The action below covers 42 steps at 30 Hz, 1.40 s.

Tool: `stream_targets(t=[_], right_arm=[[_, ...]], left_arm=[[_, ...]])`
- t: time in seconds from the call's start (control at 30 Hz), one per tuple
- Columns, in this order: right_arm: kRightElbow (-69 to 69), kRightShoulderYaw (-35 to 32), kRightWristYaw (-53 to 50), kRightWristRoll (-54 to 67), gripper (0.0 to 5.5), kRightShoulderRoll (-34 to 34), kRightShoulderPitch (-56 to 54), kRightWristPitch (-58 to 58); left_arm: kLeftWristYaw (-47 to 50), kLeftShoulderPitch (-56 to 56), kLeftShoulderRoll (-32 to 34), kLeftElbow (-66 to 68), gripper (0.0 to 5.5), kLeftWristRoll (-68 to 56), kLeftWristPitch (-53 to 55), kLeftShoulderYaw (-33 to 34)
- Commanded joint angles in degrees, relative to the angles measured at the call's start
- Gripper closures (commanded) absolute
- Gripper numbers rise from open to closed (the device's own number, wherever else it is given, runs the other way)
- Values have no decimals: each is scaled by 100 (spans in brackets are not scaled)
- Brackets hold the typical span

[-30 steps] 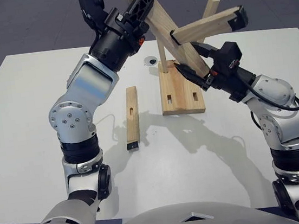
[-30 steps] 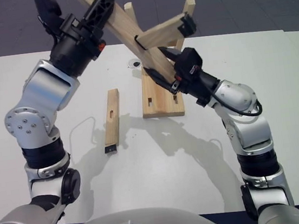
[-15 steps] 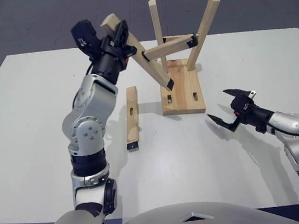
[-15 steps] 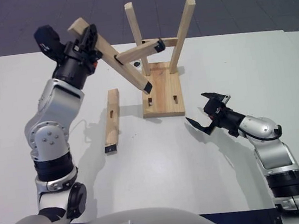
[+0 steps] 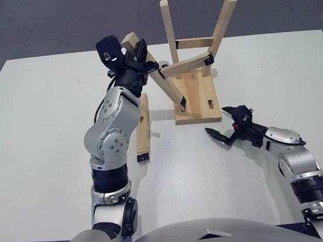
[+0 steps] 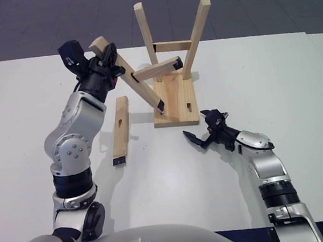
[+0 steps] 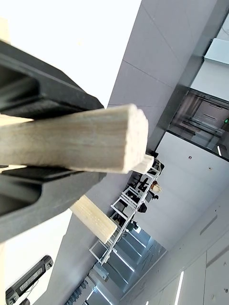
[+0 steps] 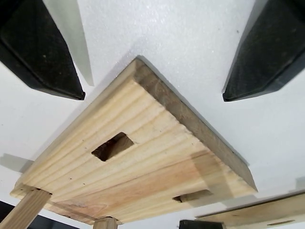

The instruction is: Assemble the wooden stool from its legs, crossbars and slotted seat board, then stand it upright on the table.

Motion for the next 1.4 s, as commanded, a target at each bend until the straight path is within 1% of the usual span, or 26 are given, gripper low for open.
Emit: stream_targets(t=[0.03,0.17,0.3,0.5,0.67,0.77,0.87,1.07,1.13,1.23,1.4], right_arm=[[-351,56,-211,30,10,175,17,337],[-337,138,-395,-167,10,218,9,428],[-449,114,-586,-131,10,321,95,566],[-623,165,-726,-100,10,419,175,710],[-695,197,-825,-114,10,489,149,803],[-814,172,-943,-96,10,549,159,858],[-983,174,-1014,-125,10,541,216,881],[-1399,-10,-1197,-81,10,481,286,972],[-1540,-119,-1341,-45,10,534,263,1052],[-1626,-320,-1690,82,10,794,108,1176],[-1271,-180,-2209,-254,10,1040,-284,1278]], left_arm=[[-78,100,-100,38,447,225,50,25],[-261,221,-91,105,447,695,-71,-214],[-328,208,-175,255,447,902,-175,-76],[-548,373,86,266,447,1627,-332,-323],[-665,436,-21,337,447,1807,-342,-360],[-755,549,-6,327,447,2025,-361,-567],[-972,883,250,255,447,2398,-419,-917],[-1284,1275,480,237,447,2668,-298,-1082],[-1321,1319,483,281,447,2681,-196,-1049],[-1345,1422,525,382,447,2795,18,-1139],[-1326,1356,463,783,447,2824,224,-1201]])
